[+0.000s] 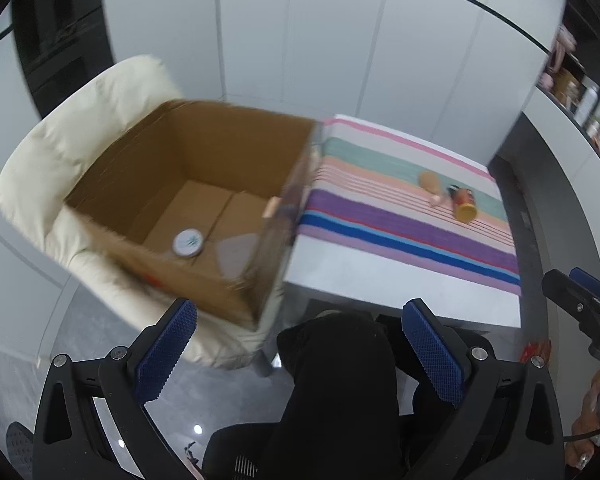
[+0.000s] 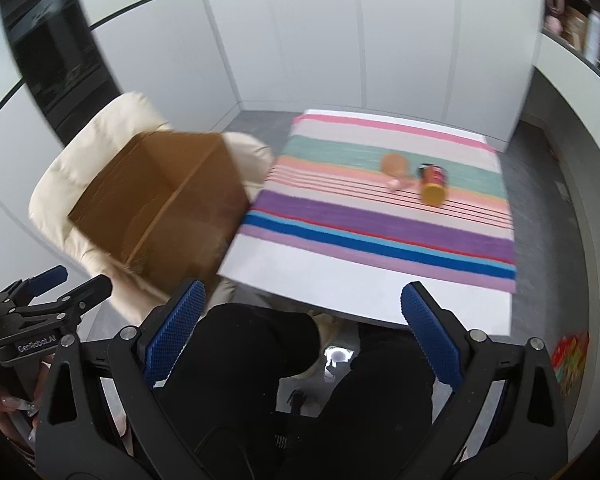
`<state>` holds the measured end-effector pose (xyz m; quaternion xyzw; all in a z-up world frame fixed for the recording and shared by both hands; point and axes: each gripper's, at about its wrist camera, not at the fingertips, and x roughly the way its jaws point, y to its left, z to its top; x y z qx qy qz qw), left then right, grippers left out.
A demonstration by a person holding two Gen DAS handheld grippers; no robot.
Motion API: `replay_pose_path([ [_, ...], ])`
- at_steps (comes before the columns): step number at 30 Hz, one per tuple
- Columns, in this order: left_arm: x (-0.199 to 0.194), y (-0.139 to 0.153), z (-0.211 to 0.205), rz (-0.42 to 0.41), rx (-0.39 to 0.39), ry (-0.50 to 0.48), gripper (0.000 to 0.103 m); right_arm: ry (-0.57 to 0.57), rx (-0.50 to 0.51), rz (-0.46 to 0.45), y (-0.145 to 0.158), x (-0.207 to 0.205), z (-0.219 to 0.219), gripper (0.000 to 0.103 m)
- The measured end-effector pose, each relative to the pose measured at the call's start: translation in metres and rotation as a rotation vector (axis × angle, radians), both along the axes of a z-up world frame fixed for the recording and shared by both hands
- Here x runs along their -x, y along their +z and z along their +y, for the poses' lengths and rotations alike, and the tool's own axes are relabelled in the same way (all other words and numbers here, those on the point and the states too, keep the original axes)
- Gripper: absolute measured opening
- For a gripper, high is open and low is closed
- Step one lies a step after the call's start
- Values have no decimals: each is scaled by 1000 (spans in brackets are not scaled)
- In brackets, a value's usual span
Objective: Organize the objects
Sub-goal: 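Withdraw both tools from the cardboard box back toward the cloth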
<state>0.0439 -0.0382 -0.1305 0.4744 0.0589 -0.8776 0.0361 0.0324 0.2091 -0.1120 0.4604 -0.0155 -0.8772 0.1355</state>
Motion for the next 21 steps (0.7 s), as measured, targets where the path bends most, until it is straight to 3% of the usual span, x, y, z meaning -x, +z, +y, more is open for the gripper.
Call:
replay_pose_path([
  [10,30,-1,69,9,6,-155,103,-203,-20,-16,-6,1,91,100],
  [21,59,-6,113,15,24,-225,103,-302,-46,-17,-24,8,147,100],
])
